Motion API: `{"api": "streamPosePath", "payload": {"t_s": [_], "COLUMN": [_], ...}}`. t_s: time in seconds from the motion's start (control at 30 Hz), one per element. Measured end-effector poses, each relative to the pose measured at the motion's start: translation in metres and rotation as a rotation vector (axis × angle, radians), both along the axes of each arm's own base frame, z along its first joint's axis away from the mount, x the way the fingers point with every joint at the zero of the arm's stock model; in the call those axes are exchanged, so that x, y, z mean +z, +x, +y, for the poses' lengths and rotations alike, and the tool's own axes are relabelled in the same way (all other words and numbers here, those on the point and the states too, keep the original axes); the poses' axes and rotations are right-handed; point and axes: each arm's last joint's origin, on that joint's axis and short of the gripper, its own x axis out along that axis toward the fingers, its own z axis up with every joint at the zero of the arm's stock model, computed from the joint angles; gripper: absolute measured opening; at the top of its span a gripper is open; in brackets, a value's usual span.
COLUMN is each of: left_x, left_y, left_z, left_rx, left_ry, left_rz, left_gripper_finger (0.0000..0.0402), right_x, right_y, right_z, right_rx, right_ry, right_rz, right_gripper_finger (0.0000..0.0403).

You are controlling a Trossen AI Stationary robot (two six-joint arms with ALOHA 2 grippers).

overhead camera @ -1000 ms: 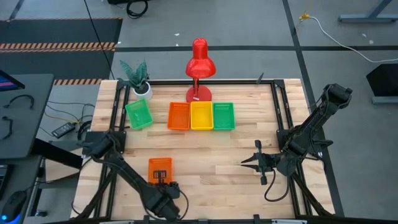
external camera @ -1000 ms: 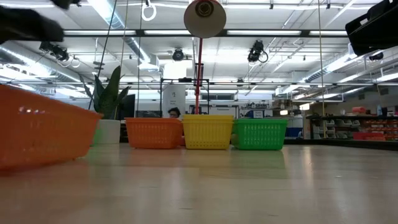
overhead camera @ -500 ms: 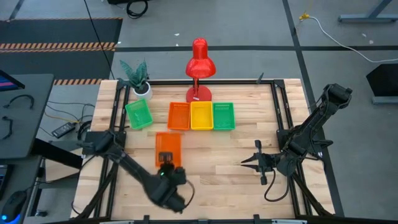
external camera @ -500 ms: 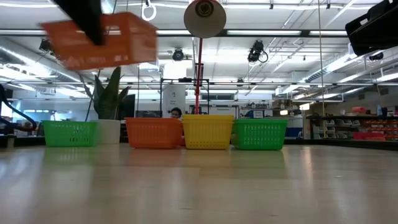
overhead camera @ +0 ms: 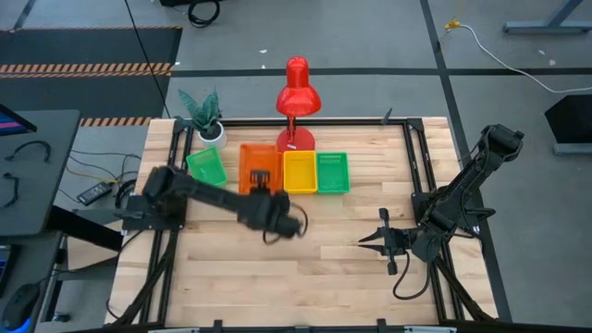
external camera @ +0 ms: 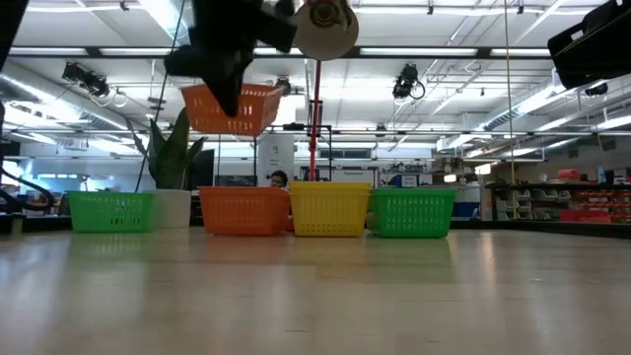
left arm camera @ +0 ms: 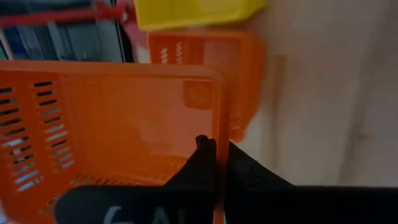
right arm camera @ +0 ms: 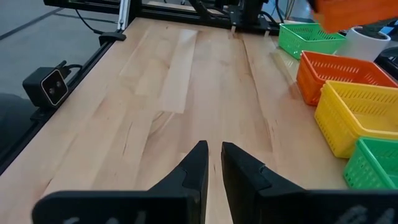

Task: Stack baskets by color
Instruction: Stack the bottom orange bin on top of the top orange bin

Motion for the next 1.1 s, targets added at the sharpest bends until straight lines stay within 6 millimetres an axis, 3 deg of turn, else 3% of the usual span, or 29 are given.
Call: {"api": "streamPosePath", "payload": {"t_s": [0.2,0.37,0.57,0.83,1.1], "left_x": [-0.016,-0.029,-0.041,-0.042,-0.038], "left_y": [-0.004,-0.005,-0.002,0.003,0.003], "left_z": [0.055,0.08,0.086,0.081,0.089], "left_rx": [0.018,0.018,-0.016,-0.068,-0.05], "left_ry": [-0.068,-0.092,-0.157,-0.278,-0.37], "left_rz": [0.047,0.033,0.025,-0.008,-0.05], "left_gripper_finger": [0.0008,0.0008,0.0008,0.0008,0.0008], "right_x": [0.0,0.0,0.0,0.0,0.0], "right_y": [0.0,0.0,0.0,0.0,0.0], "right_z": [0.0,0.0,0.0,0.0,0.0], "right_rx": [-0.003,-0.006,-0.006,-0.007,-0.007], "right_ry": [0.008,0.014,0.014,0.014,0.013], "right_rz": [0.001,0.002,0.002,0.002,0.003], "right_gripper_finger": [0.005,0.005,0.005,0.005,0.005]}}
